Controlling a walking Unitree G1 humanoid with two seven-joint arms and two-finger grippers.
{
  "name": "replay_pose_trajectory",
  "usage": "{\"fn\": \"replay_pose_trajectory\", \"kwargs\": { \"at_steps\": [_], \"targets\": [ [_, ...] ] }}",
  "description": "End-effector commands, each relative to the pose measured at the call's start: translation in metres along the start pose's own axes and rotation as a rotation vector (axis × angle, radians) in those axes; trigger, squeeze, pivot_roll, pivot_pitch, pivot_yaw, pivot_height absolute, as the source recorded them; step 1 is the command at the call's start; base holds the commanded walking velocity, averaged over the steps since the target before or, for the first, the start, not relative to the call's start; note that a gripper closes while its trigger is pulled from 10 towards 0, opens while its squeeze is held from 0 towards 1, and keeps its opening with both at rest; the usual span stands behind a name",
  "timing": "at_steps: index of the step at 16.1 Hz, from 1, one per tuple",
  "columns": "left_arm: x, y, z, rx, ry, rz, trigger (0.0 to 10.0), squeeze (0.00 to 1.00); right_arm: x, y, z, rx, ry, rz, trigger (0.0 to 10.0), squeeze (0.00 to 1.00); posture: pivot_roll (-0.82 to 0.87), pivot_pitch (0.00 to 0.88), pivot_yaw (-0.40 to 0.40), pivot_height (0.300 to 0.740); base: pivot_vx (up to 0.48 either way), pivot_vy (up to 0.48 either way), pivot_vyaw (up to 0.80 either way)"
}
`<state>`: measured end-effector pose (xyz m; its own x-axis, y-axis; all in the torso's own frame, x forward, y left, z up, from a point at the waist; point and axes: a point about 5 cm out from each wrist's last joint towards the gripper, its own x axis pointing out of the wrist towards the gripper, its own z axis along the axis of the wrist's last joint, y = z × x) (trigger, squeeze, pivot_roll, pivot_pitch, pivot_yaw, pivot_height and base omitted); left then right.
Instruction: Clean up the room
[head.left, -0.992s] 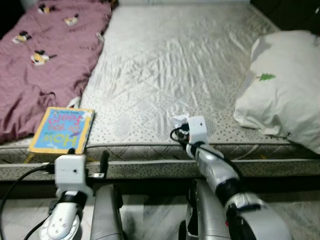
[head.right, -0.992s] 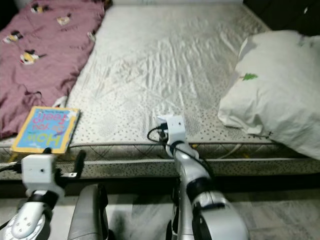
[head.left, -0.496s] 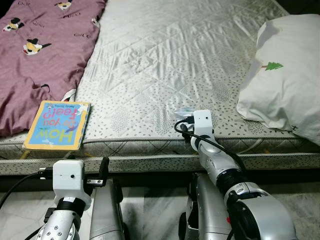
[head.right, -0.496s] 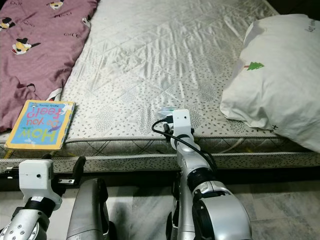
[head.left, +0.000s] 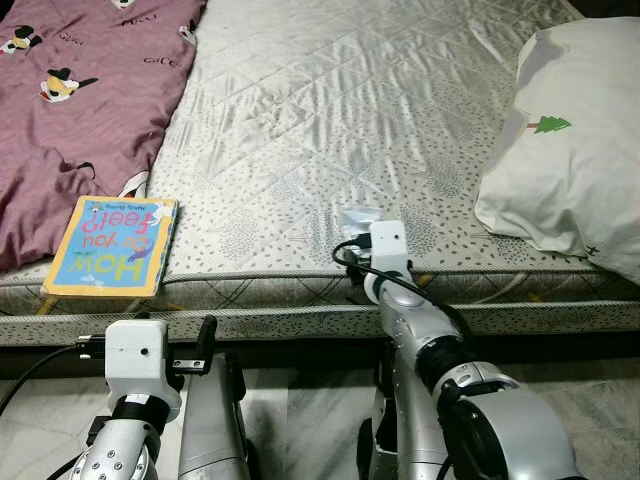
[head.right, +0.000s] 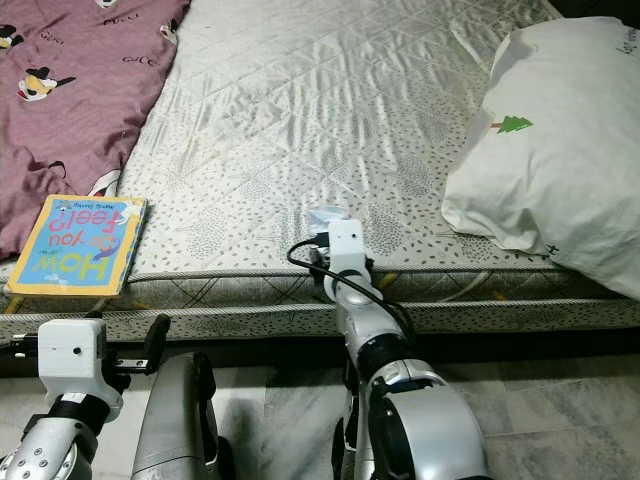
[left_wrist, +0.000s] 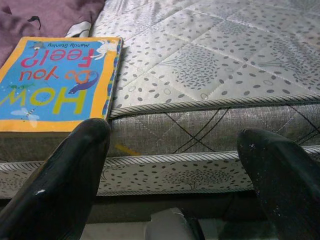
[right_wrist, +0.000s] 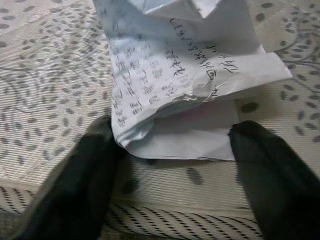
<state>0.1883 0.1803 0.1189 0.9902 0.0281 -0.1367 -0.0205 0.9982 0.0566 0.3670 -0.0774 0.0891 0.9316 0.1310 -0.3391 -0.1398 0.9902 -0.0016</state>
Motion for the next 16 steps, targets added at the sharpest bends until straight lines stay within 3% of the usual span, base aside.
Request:
{"fn": "replay_pose_trajectory", "kwargs": {
  "at_steps": [1,6,8,16],
  "targets": [
    [-0.003,0.004,0.002,0.004,0.001,0.015,10.0,0.0,-0.001,0.004,-0.009,0.016,0.041,0.013,0.0,0.0,0.22,0.242,0.019,0.499,0.0,0.0,0.0],
    [-0.002,0.004,0.002,-0.002,0.005,0.019,10.0,0.0,0.0,0.001,-0.008,0.064,0.047,0.005,0.0,0.0,0.22,0.24,0.018,0.499,0.0,0.0,0.0],
    [-0.001,0.004,0.002,-0.002,0.005,0.02,10.0,0.0,0.0,-0.001,-0.001,0.013,-0.002,-0.008,0.0,0.0,0.23,0.237,0.018,0.499,0.0,0.0,0.0],
    [0.003,0.004,0.003,-0.003,-0.004,0.02,10.0,0.0,0.0,-0.007,-0.001,0.05,-0.012,-0.03,0.0,0.0,0.22,0.222,0.017,0.499,0.0,0.0,0.0]
  ]
}}
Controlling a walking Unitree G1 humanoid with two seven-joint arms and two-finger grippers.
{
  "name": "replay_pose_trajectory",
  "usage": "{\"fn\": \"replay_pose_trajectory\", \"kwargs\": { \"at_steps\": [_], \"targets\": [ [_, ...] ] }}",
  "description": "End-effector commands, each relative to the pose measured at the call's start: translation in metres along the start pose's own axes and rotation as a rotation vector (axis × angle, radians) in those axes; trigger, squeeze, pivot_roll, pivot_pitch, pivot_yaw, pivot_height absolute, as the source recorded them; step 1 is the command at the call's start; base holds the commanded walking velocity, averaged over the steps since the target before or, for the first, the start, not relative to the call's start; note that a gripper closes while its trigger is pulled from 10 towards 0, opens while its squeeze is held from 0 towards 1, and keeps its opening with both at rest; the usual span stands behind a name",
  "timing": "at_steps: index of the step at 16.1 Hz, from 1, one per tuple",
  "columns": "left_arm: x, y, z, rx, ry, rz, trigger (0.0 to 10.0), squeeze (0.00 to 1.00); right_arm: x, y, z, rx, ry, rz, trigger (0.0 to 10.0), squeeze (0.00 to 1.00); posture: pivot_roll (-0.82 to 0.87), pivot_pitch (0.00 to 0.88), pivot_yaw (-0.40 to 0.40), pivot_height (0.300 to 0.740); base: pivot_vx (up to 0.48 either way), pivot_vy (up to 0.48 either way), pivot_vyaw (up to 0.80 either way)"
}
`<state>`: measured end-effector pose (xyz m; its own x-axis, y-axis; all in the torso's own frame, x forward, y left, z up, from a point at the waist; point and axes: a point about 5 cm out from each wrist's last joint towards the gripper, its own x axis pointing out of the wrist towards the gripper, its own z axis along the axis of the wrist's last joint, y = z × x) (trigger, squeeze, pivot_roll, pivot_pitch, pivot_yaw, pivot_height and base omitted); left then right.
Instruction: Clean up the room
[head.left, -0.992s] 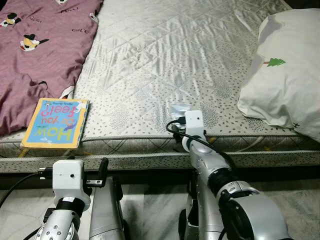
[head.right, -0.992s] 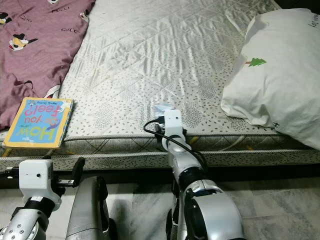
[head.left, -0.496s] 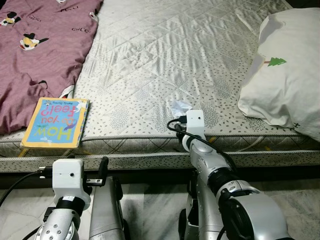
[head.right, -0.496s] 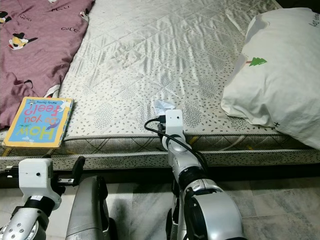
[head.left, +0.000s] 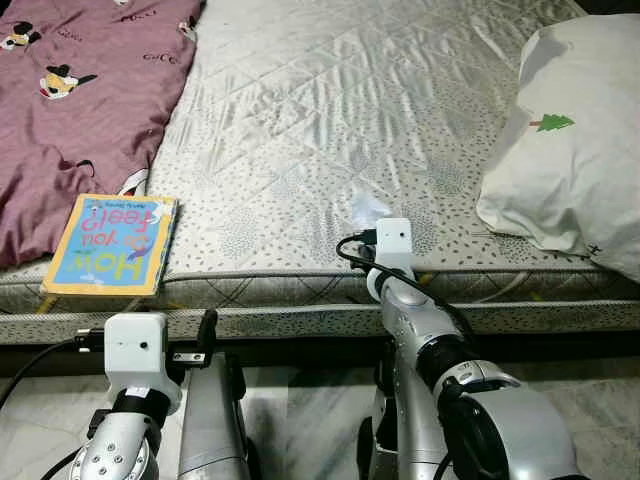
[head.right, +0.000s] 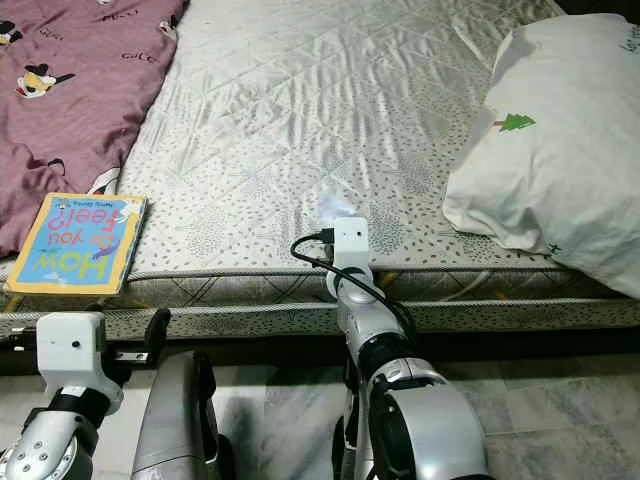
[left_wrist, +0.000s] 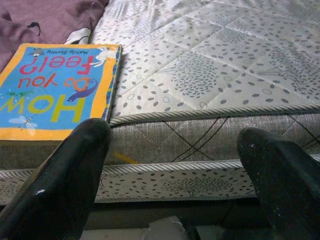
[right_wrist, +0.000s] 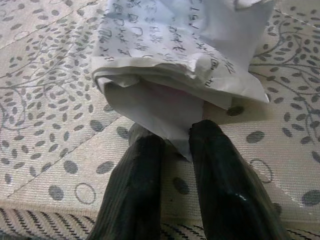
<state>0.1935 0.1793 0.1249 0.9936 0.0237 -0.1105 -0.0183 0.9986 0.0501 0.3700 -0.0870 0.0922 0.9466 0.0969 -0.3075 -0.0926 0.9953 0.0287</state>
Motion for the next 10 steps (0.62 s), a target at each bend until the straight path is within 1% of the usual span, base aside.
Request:
{"fn": "replay_pose_trajectory", "kwargs": {
  "at_steps": [1,4,9,10],
  "targets": [
    [-0.001,0.004,-0.003,0.004,0.021,0.022,10.0,0.0,0.0,0.001,-0.004,0.009,0.018,0.0,0.0,0.0,0.22,0.216,0.017,0.499,0.0,0.0,0.0],
    [0.002,0.004,-0.002,0.004,0.013,0.022,10.0,0.0,0.0,0.0,-0.002,0.019,0.002,-0.004,0.0,0.0,0.22,0.203,0.017,0.499,0.0,0.0,0.0],
    [0.014,0.003,0.0,0.001,-0.013,0.017,10.0,0.0,0.001,-0.008,0.005,0.033,-0.034,0.0,0.0,0.0,0.2,0.16,0.013,0.499,0.0,0.0,0.0],
    [0.018,0.002,0.0,-0.002,-0.023,0.015,10.0,0.0,0.001,-0.012,0.005,0.032,-0.041,-0.005,0.0,0.0,0.19,0.139,0.011,0.499,0.0,0.0,0.0]
  ]
}}
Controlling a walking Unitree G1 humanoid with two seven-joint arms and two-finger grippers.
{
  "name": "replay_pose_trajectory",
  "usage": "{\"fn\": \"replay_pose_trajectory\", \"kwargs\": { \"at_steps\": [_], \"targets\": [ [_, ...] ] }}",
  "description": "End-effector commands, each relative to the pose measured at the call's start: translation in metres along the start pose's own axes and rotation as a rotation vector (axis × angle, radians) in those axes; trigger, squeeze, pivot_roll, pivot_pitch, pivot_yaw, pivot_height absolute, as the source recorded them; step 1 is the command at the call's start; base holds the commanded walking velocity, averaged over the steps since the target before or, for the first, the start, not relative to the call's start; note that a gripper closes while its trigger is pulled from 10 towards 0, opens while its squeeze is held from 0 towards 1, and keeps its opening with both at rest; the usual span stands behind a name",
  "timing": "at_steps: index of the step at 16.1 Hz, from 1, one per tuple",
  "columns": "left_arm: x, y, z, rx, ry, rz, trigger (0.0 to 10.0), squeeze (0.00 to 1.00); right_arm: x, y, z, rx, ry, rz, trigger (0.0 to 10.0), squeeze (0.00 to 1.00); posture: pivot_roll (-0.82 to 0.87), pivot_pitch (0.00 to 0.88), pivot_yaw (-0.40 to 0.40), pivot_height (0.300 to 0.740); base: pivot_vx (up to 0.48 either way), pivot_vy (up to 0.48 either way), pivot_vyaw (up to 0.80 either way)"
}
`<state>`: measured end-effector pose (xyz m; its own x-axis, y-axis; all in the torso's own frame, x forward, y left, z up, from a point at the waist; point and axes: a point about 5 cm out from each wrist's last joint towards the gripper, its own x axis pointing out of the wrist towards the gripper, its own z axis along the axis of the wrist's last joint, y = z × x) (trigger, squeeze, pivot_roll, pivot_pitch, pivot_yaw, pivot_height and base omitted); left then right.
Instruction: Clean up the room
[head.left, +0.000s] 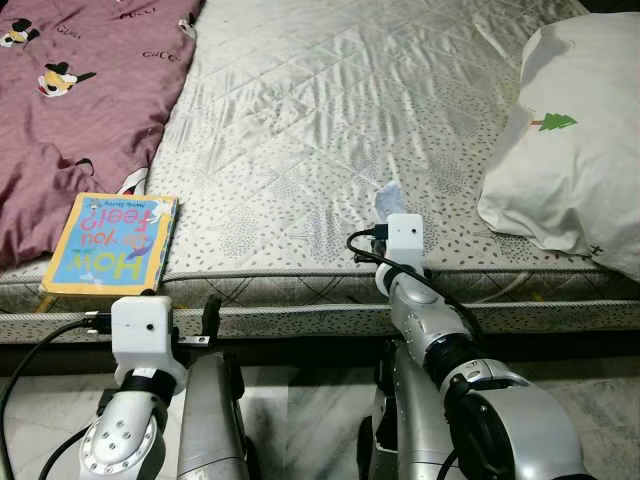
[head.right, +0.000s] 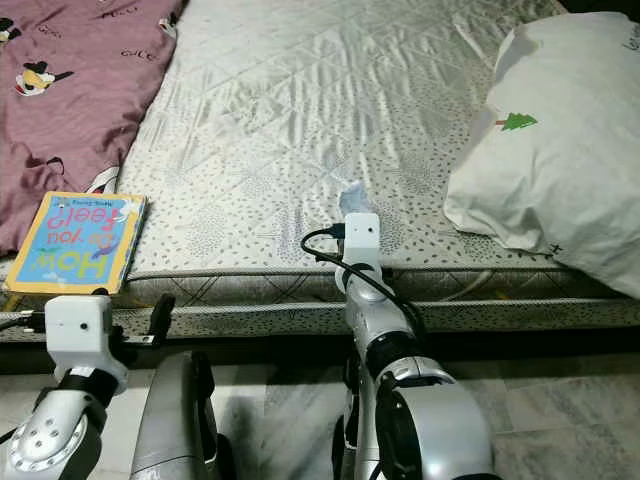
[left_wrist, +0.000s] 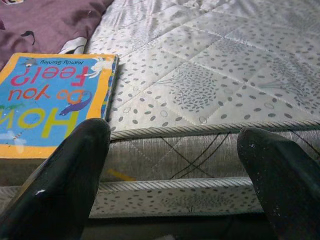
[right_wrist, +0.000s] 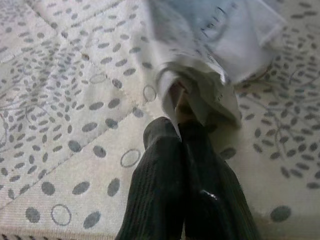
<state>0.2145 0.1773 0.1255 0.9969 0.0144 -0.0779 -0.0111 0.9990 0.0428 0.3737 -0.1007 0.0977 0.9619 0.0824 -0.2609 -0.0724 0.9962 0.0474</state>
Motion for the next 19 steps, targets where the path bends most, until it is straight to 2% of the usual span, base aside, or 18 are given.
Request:
{"fn": "replay_pose_trajectory", "kwargs": {
  "at_steps": [1,6,7,8,9,11,13,15,19],
  "targets": [
    [0.001,0.003,-0.003,0.004,0.004,0.022,10.0,0.0,0.0,-0.001,-0.002,0.009,0.005,0.006,0.0,0.0,0.19,0.134,0.011,0.499,0.0,0.0,0.0],
    [0.02,0.002,0.001,-0.008,-0.054,0.034,10.0,0.0,-0.006,-0.012,0.002,0.066,-0.122,0.042,0.0,0.0,0.13,0.053,0.005,0.499,0.0,0.0,0.0],
    [0.024,0.002,0.0,-0.017,-0.064,0.036,10.0,0.0,-0.012,-0.016,-0.001,0.086,-0.159,0.064,4.2,0.0,0.11,0.035,0.003,0.499,0.0,0.0,0.0],
    [0.026,0.002,0.0,-0.019,-0.066,0.036,10.0,0.0,-0.014,-0.017,-0.002,0.09,-0.168,0.068,4.2,0.0,0.11,0.032,0.003,0.499,0.0,0.0,0.0],
    [0.029,0.001,0.0,-0.022,-0.072,0.037,10.0,0.0,-0.018,-0.018,-0.005,0.093,-0.177,0.077,10.0,0.0,0.09,0.019,0.006,0.499,0.0,0.0,0.0],
    [0.039,-0.002,0.0,-0.031,-0.092,0.028,10.0,0.0,-0.033,-0.02,-0.001,0.122,-0.267,0.108,10.0,0.0,0.04,0.0,0.016,0.499,0.0,0.0,0.0],
    [0.045,-0.005,0.0,-0.042,-0.109,0.015,10.0,0.0,-0.053,-0.019,0.011,0.156,-0.367,0.148,10.0,0.0,0.03,0.0,0.021,0.499,0.0,0.0,0.0],
    [0.048,-0.008,0.001,-0.047,-0.116,0.005,10.0,0.0,-0.061,-0.013,0.018,0.137,-0.396,0.186,10.0,0.0,0.02,0.0,0.03,0.513,0.0,0.0,0.0],
    [0.051,-0.011,-0.004,-0.047,-0.115,-0.007,10.0,0.0,-0.066,-0.007,0.02,0.141,-0.388,0.202,10.0,0.0,0.01,0.0,0.028,0.551,0.0,0.0,0.0]
  ]
}}
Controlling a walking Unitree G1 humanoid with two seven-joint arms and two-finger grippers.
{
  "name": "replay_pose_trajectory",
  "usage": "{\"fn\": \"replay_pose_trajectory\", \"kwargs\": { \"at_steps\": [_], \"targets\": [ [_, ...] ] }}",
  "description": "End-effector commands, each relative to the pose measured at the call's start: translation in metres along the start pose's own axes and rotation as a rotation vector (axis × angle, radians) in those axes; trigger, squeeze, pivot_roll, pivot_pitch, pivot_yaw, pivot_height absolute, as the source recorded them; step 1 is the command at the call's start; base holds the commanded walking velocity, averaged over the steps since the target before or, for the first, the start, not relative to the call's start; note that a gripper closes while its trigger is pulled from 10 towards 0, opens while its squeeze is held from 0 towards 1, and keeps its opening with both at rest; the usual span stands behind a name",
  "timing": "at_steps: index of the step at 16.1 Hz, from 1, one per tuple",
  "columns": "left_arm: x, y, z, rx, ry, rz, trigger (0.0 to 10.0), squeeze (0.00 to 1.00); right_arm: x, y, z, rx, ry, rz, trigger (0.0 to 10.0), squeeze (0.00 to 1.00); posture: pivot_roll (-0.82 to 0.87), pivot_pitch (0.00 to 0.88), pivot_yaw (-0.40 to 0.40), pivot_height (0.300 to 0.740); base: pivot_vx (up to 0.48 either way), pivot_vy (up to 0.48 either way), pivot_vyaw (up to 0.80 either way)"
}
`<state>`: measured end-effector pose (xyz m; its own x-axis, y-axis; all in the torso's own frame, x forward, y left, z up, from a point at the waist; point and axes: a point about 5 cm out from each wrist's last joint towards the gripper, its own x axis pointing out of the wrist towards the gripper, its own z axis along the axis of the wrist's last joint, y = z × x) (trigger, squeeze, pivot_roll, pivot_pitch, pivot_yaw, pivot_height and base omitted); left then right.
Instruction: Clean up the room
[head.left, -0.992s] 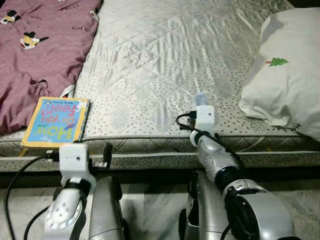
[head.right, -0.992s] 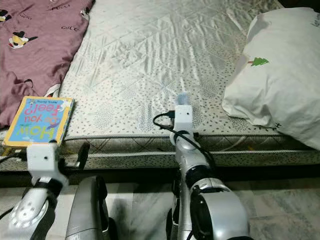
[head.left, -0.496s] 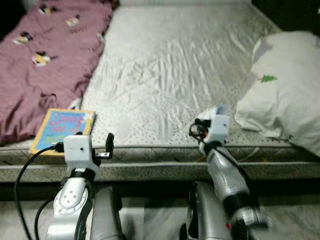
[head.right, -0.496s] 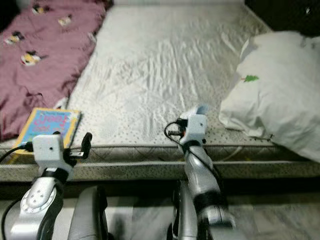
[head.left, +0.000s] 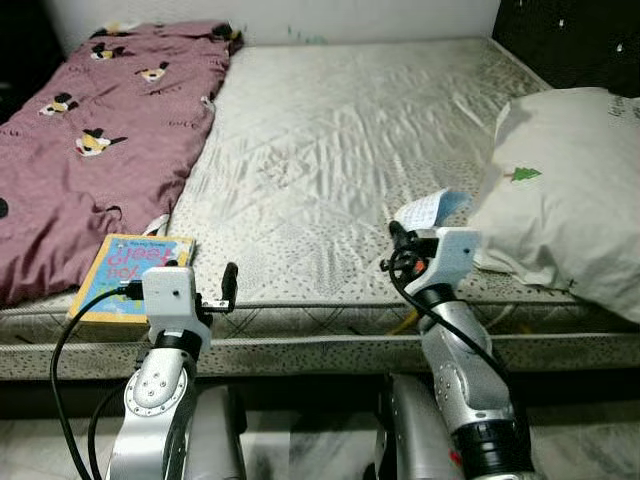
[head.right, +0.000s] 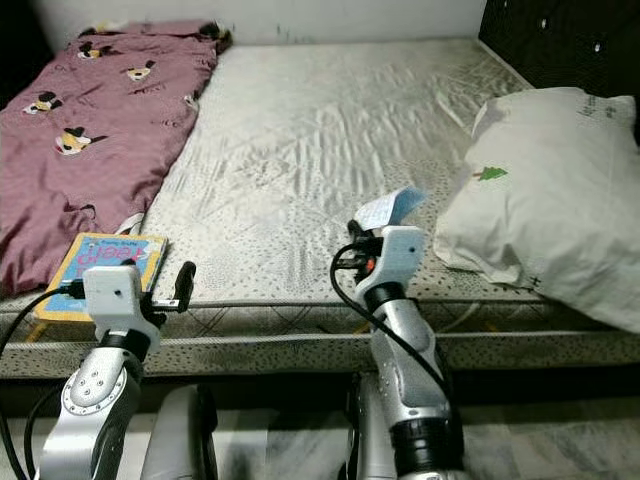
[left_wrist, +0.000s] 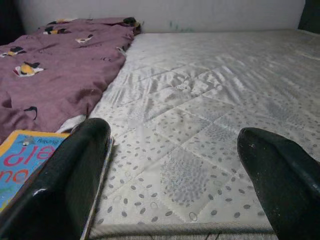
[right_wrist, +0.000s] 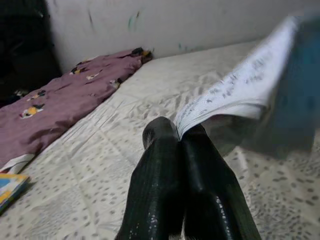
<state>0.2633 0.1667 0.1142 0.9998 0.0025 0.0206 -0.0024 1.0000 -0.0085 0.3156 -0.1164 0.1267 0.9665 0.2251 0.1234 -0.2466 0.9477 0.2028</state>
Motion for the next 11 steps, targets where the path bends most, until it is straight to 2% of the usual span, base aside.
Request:
{"fn": "replay_pose_trajectory", "kwargs": {
  "at_steps": [1,11],
  "targets": [
    [0.0033,-0.0002,0.003,0.002,-0.02,0.001,10.0,0.0,0.0011,0.0046,0.0084,-0.005,-0.015,0.018,10.0,0.0,0.0,0.0,0.024,0.561,0.0,0.0,0.0],
    [0.0047,-0.0013,0.0022,-0.001,-0.03,0.006,10.0,0.0,-0.0005,0.0051,0.0121,-0.015,0.001,0.006,10.0,0.0,0.01,0.0,0.02,0.664,0.0,0.0,0.0]
  ]
}}
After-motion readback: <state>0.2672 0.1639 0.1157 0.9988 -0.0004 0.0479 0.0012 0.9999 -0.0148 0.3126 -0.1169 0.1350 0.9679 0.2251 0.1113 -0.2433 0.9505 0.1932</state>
